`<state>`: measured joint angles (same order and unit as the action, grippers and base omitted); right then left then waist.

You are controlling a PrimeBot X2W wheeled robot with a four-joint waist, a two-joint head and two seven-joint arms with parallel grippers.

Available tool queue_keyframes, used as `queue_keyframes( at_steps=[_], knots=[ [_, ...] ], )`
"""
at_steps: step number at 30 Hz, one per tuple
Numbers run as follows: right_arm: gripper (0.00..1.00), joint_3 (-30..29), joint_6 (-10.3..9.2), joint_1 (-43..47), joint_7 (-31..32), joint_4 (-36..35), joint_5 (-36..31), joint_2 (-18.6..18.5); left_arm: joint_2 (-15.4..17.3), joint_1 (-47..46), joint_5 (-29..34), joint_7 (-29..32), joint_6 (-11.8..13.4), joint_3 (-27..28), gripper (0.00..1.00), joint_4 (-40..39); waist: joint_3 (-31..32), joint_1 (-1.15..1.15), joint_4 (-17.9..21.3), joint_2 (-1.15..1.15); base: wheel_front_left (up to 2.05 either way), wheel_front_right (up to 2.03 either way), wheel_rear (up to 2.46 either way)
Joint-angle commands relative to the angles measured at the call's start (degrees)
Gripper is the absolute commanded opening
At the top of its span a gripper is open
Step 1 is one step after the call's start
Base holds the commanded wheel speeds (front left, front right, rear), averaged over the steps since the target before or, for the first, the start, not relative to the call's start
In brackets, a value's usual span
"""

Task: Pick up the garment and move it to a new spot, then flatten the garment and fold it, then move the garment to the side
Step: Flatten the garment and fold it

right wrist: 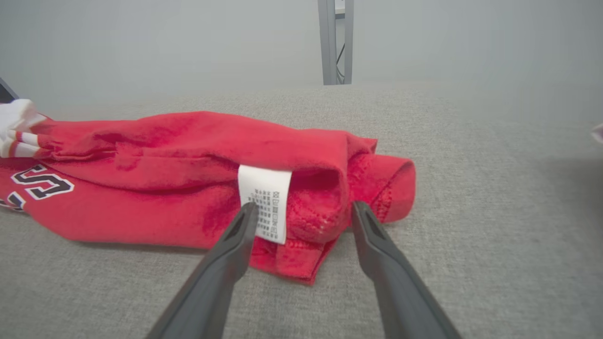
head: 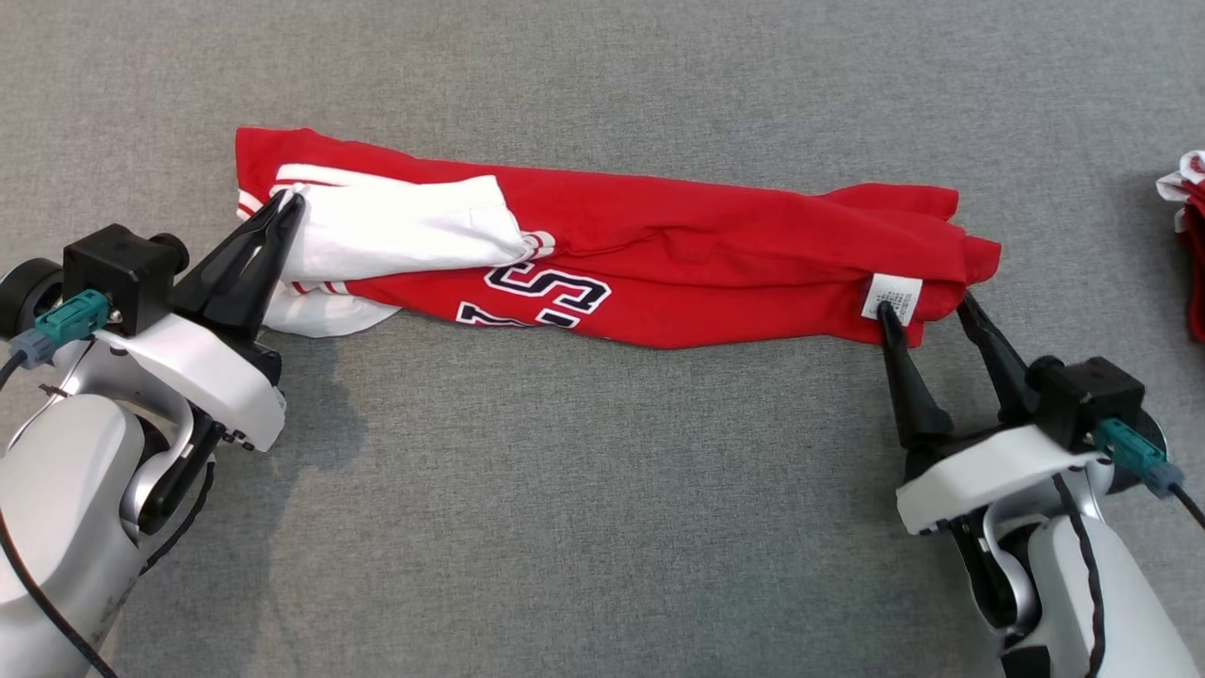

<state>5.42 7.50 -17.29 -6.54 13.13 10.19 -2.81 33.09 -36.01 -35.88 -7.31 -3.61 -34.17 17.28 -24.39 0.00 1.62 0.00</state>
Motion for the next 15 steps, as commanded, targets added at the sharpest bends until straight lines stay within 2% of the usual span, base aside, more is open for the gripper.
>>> queue_keyframes(
  at_steps=[1, 2, 3, 9, 15],
  knots=[
    [0.8, 0.1, -0.02, -0.9, -0.3, 0.6, 0.2, -0.2, 0.0, -0.5, 0.1, -0.3, 0.3, 0.0, 0.0, -0.1, -0.1, 0.0, -0.2, 0.0, 0.0, 0.0, 0.0],
    [0.25, 0.3, -0.02, -1.4, -0.4, 1.2, 0.2, -0.2, 0.0, -0.6, 0.2, -0.5, 0.3, -0.1, 0.0, -0.1, -0.1, 0.0, -0.3, 0.0, 0.0, 0.0, 0.0],
    [0.0, 0.4, -0.02, -1.8, -0.7, 1.5, 0.1, -0.2, -0.1, -0.6, 0.2, -0.5, 0.3, -0.1, 0.0, -0.1, 0.0, 0.0, -0.4, 0.0, 0.0, 0.0, 0.0],
    [0.0, -1.1, -0.02, -1.4, -1.6, -1.1, -1.4, -0.3, 0.2, 0.2, 0.3, -2.9, 1.8, 1.1, 0.0, -1.1, 0.9, 0.0, -0.4, 0.0, 0.0, 0.0, 0.0],
    [0.0, -3.1, -0.02, -2.3, 0.8, -10.0, -4.0, -2.5, 1.9, 0.0, 0.8, -5.7, 5.4, 4.7, 0.0, -6.5, 3.0, 0.0, 0.3, 0.0, 0.0, 0.0, 0.0]
  ],
)
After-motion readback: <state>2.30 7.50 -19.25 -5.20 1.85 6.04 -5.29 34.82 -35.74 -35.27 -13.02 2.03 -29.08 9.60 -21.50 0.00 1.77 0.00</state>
